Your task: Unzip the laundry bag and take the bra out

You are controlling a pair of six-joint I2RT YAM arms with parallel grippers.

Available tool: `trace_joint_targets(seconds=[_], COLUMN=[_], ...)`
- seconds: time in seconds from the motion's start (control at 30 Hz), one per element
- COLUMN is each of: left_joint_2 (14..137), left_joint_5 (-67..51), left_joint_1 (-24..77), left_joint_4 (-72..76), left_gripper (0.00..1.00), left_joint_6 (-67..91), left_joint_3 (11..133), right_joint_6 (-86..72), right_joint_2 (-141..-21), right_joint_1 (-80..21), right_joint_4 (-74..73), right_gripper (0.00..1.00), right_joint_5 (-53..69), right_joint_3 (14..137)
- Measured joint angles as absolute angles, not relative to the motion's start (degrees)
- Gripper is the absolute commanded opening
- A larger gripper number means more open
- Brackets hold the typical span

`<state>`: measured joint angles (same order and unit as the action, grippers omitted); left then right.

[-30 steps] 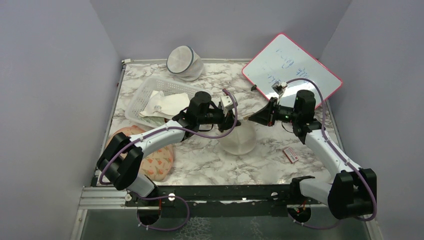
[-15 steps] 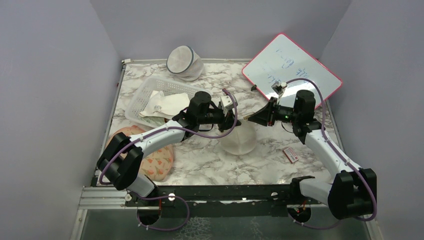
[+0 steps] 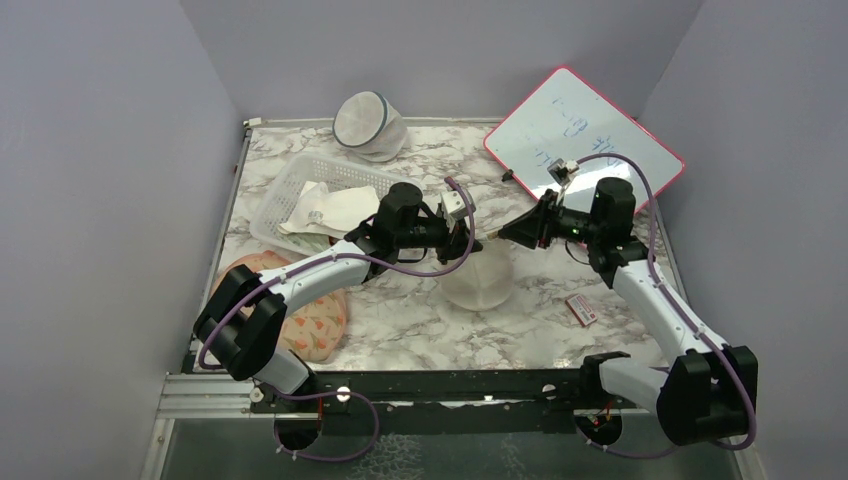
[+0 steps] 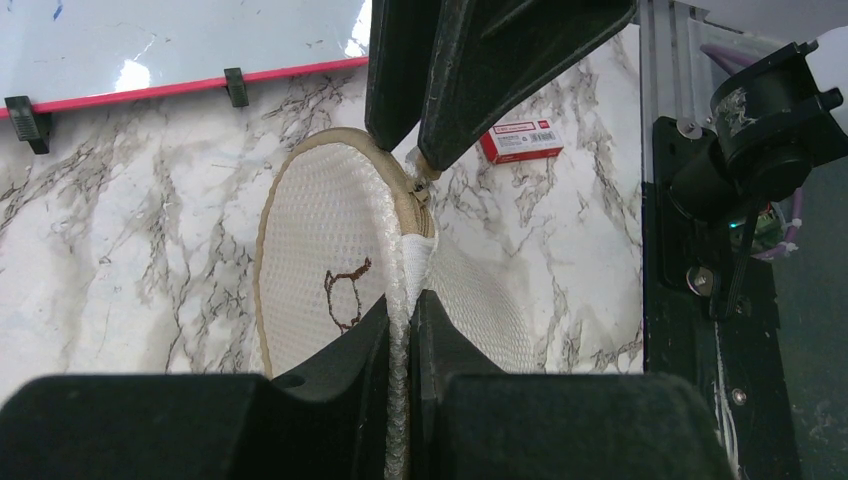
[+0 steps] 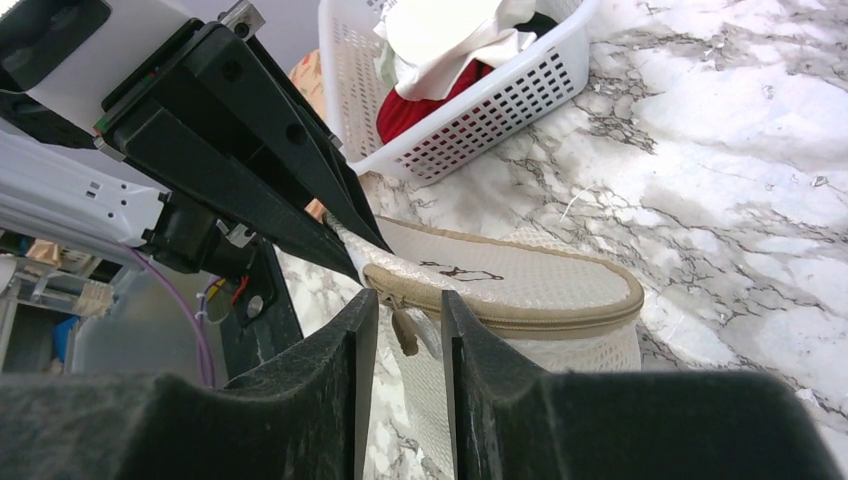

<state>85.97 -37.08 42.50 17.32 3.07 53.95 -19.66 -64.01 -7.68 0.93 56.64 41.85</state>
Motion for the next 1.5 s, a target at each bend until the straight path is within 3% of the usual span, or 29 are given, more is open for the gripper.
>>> trace_joint_targets(seconds=[0.17, 0.33, 0.47, 0.73, 1.13, 1.5], left_joint_2=[86.0, 86.0, 86.2, 86.3, 86.3, 86.0], left_joint_5=[-37.1, -37.1, -37.1, -37.2, -37.6, -37.7], left_joint_1=[42.5, 42.5, 42.5, 42.5, 42.5, 42.5], left_joint_4=[17.4, 17.5, 17.5, 17.5, 17.5, 18.3], left_gripper=[0.00, 0.00, 0.00, 0.00, 0.00, 0.00], left_joint_6=[3.1, 3.1, 3.1, 3.2, 3.2, -1.3], left_joint_3=[54.0, 54.0, 54.0, 54.0, 54.0, 53.0], right_joint_6=[-19.1, -18.7, -18.6, -18.4, -18.2, -18.1], right_joint_2=[-64.7, -65.5, -65.5, -65.6, -66.0, -62.8], right_joint_1=[-7.7, -7.7, -7.7, -7.7, -7.7, -7.6], right_joint_4=[0.4, 0.5, 0.6, 1.5, 1.7, 0.4], right_gripper=[0.21, 0.22, 0.27, 0.23, 0.01, 0.01], right_joint_5=[56.8, 57.7, 59.2, 60.7, 60.9, 57.5], right_joint_3=[41.8, 41.8, 41.8, 41.1, 41.0, 40.1])
